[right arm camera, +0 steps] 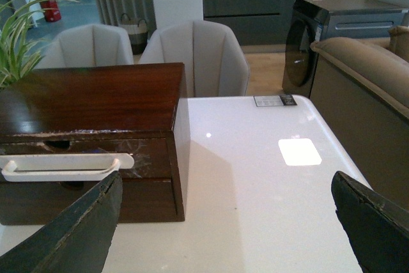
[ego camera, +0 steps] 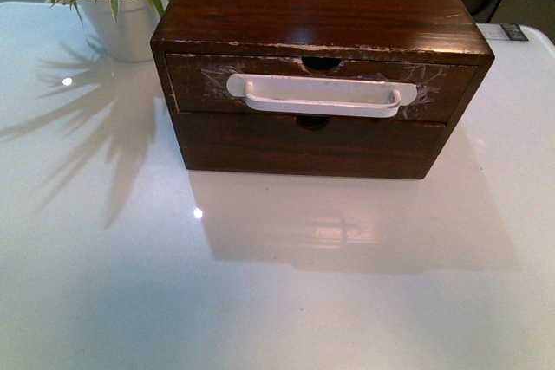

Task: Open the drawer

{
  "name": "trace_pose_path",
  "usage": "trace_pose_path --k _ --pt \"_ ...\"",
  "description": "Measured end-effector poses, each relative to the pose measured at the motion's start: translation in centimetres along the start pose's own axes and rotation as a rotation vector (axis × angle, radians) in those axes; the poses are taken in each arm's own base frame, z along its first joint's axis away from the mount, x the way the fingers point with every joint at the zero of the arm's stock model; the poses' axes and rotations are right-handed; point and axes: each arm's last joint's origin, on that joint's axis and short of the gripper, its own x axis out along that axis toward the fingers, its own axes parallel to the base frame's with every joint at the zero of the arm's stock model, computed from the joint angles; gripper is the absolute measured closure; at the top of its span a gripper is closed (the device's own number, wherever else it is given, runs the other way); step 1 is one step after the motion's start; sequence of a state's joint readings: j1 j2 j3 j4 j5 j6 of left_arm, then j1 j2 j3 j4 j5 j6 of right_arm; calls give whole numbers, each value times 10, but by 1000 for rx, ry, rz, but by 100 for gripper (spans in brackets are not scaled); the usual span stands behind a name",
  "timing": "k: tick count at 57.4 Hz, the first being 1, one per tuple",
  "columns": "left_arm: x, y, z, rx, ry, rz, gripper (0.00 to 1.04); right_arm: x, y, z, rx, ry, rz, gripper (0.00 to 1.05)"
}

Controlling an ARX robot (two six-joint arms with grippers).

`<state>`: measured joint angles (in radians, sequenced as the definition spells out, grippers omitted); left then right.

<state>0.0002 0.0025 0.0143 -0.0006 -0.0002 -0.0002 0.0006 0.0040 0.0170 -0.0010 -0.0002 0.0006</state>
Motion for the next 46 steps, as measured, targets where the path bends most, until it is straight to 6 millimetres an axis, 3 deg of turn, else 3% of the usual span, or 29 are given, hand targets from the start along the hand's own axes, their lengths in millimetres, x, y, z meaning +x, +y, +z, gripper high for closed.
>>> trace_pose_path --k 46 --pt "0 0 0 0 0 0 8 0 0 0 0 0 0 9"
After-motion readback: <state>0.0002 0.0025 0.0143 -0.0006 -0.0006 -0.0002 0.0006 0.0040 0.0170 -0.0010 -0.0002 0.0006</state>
